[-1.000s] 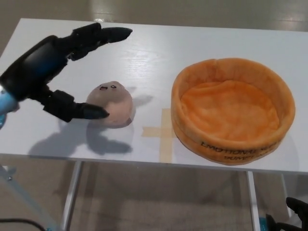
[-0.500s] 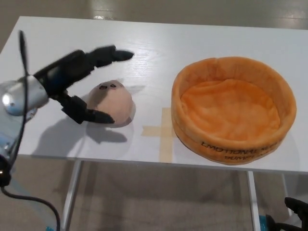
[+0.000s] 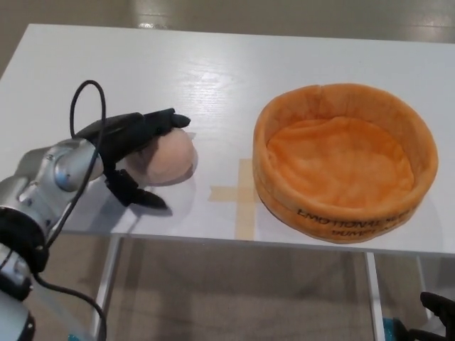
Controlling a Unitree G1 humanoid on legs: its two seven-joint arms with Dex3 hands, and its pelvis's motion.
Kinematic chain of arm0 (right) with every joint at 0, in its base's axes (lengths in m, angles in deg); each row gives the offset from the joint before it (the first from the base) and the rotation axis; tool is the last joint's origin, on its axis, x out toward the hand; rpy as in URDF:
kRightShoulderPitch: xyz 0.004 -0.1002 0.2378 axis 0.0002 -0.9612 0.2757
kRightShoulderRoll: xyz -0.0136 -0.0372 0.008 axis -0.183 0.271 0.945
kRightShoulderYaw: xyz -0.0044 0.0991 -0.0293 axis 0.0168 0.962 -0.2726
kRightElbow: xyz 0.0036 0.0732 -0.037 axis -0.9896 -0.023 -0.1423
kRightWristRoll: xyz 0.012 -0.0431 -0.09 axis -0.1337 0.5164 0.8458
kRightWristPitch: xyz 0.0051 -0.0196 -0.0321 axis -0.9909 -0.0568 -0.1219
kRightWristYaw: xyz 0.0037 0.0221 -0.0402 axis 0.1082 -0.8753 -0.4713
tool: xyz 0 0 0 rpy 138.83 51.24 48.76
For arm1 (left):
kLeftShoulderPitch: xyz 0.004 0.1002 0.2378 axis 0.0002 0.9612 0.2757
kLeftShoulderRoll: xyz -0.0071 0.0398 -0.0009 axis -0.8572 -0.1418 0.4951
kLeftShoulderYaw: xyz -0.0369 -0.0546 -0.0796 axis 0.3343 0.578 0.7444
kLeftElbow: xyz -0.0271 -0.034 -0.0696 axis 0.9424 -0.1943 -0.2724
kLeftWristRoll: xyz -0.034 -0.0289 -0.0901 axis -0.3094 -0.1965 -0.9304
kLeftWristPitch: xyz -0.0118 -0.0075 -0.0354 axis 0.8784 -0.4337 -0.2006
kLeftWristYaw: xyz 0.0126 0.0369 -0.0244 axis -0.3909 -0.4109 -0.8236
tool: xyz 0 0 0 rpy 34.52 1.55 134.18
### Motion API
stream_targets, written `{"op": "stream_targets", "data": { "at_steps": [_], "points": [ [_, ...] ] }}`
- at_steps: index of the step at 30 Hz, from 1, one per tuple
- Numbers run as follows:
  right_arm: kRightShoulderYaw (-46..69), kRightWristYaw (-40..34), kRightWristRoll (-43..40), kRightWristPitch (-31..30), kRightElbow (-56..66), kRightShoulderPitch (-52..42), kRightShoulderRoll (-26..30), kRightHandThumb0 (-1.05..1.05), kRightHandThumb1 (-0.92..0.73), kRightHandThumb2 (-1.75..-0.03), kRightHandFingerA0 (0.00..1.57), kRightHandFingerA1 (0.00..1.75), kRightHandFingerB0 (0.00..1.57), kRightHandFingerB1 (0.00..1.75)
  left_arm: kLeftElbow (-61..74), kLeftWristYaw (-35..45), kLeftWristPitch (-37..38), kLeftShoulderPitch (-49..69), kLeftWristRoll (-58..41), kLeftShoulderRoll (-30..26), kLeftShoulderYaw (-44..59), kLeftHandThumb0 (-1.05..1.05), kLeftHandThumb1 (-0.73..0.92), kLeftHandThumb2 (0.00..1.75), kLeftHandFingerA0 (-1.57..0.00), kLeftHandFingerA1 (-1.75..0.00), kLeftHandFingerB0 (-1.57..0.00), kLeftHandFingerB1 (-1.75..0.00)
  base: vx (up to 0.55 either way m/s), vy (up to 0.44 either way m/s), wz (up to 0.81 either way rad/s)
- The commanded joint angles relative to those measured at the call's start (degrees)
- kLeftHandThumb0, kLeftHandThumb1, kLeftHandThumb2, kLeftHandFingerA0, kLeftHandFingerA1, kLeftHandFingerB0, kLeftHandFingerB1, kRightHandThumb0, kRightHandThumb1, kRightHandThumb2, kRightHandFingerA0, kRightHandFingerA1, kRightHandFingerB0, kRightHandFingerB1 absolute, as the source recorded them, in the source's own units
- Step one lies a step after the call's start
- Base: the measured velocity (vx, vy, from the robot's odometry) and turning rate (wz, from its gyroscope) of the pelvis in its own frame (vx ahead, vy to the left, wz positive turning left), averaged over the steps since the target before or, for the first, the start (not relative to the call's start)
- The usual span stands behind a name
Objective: Use the left hand to pick up the pink round toy on the left and place it inside the orange plate on the desk.
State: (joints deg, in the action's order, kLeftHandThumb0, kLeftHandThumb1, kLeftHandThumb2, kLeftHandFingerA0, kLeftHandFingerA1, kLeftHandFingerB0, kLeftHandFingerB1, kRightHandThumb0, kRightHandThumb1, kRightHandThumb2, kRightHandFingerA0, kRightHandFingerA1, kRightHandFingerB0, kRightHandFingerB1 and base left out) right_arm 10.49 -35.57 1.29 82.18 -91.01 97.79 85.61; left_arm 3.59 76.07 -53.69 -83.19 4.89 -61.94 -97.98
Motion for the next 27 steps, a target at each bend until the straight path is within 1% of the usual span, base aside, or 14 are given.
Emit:
{"op": "stream_targets", "data": {
  "at_steps": [1, 2, 3, 4, 8, 10, 11, 14, 15, 18, 19, 22, 24, 27],
  "points": [
    [0.04, 0.32, -0.23, 0.08, -0.32, -0.48, -0.04, -0.3, -0.33, -1.0, 0.38, 0.75, 0.23, 0.66, -4.97, -4.05, 2.02, 1.34, 3.45, 2.88, 0.8, -0.24, 0.77, 0.63, -1.09, -0.82, -0.68, -0.42, 0.0, 0.0, 0.0],
    [0.02, 0.29, -0.21, 0.14, -0.32, -0.48, -0.04, -0.3, -0.33, -1.0, 0.38, 0.75, 0.23, 0.66, -5.18, -4.18, 2.12, 1.36, 3.31, 3.07, 1.1, -0.24, 0.77, 0.63, -1.09, -0.82, -0.68, -0.42, 0.0, 0.0, 0.0],
    [-0.24, -0.32, 0.13, 0.14, -0.38, -0.42, 0.03, -0.33, -0.36, -0.87, 0.32, 0.99, 0.17, 0.88, -5.2, -6.44, 1.93, 1.53, 3.74, 3.6, 1.41, -0.19, 0.84, 0.67, -0.97, -1.28, -0.9, -0.52, 0.0, 0.0, 0.0],
    [-0.4, -0.62, 0.34, 0.19, -0.4, -0.4, 0.01, -0.31, -0.3, -0.98, 0.42, 0.76, 0.26, 0.68, -5.12, -8.72, 2.48, 1.72, 3.87, 3.84, 1.98, -0.21, 0.83, 0.71, -0.88, -1.37, -0.92, -0.6, 0.0, 0.0, 0.0],
    [-0.13, -0.53, -0.16, -0.12, -0.41, -0.18, -0.1, -0.32, -0.35, -0.87, 0.31, 0.98, 0.18, 0.87, -5.66, -10.27, 3.1, 1.53, 4.07, 4.16, 2.93, -0.19, 0.82, 0.71, -0.91, -1.26, -0.89, -0.66, 0.0, 0.0, 0.0],
    [0.01, -0.01, -0.38, -0.1, -0.39, -0.17, -0.11, -0.31, -0.31, -0.98, 0.41, 0.75, 0.27, 0.67, -5.99, -11.8, 4.64, 1.26, 3.99, 4.23, 4.0, -0.21, 0.83, 0.69, -0.83, -1.33, -0.86, -0.78, 0.0, 0.0, 0.0],
    [0.02, 0.01, -0.37, -0.03, -0.39, -0.21, -0.11, -0.33, -0.36, -0.87, 0.33, 0.97, 0.2, 0.86, -6.13, -12.09, 5.43, 1.1, 3.81, 4.16, 4.48, -0.22, 0.84, 0.68, -0.76, -1.46, -0.82, -0.84, 0.0, 0.0, 0.0],
    [0.06, 0.12, -0.35, 0.52, -0.4, -0.37, -0.09, -0.34, -0.34, -0.9, 0.33, 0.99, 0.21, 0.87, -6.47, -12.41, 6.73, 0.65, 3.69, 4.04, 5.47, -0.23, 0.82, 0.7, -0.75, -1.56, -0.85, -0.84, 0.0, 0.0, 0.0],
    [0.44, 0.34, -0.76, 0.67, -0.38, -0.36, -0.22, -0.31, -0.29, -0.98, 0.43, 0.77, 0.3, 0.69, -6.31, -12.95, 7.71, -0.16, 3.35, 3.52, 6.45, -0.2, 0.8, 0.65, -0.72, -1.59, -0.88, -0.73, 0.0, 0.0, 0.0],
    [0.51, 0.19, -0.73, 0.64, -0.36, -0.28, -0.3, -0.37, -0.31, -0.96, 0.42, 0.84, 0.3, 0.75, -6.17, -13.25, 8.57, -0.86, 3.38, 3.17, 7.66, -0.2, 0.79, 0.66, -0.73, -1.58, -0.85, -0.72, 0.0, 0.0, 0.0],
    [0.42, 0.18, -0.62, 0.42, -0.38, -0.23, -0.27, -0.41, -0.35, -0.89, 0.32, 1.05, 0.2, 0.93, -6.02, -13.27, 9.09, -1.29, 3.04, 2.94, 8.3, -0.2, 0.76, 0.72, -0.83, -1.47, -0.86, -0.7, 0.0, 0.0, 0.0],
    [0.65, 0.78, -0.88, 0.04, -0.35, -0.11, -0.29, -0.36, -0.36, -0.9, 0.31, 1.05, 0.21, 0.92, -5.1, -13.22, 9.56, -2.97, 2.49, 2.16, 10.48, -0.24, 0.78, 0.64, -0.84, -1.28, -0.89, -0.67, 0.0, 0.0, 0.0],
    [0.24, -0.15, -0.31, -0.19, -0.34, 0.0, -0.15, -0.38, -0.32, -0.95, 0.43, 0.84, 0.33, 0.76, -4.28, -13.28, 10.98, -3.88, 1.62, 1.91, 12.26, -0.21, 0.78, 0.67, -0.82, -1.4, -0.85, -0.78, 0.0, 0.0, 0.0],
    [0.51, -0.07, -0.59, 0.23, -0.31, 0.08, -0.27, -0.29, -0.33, -0.9, 0.36, 1.05, 0.27, 0.92, -2.11, -9.4, 10.53, -6.08, -0.75, 2.47, 15.34, -0.22, 0.77, 0.69, -0.83, -1.5, -0.86, -0.77, 0.0, 0.0, 0.0]
  ]
}}
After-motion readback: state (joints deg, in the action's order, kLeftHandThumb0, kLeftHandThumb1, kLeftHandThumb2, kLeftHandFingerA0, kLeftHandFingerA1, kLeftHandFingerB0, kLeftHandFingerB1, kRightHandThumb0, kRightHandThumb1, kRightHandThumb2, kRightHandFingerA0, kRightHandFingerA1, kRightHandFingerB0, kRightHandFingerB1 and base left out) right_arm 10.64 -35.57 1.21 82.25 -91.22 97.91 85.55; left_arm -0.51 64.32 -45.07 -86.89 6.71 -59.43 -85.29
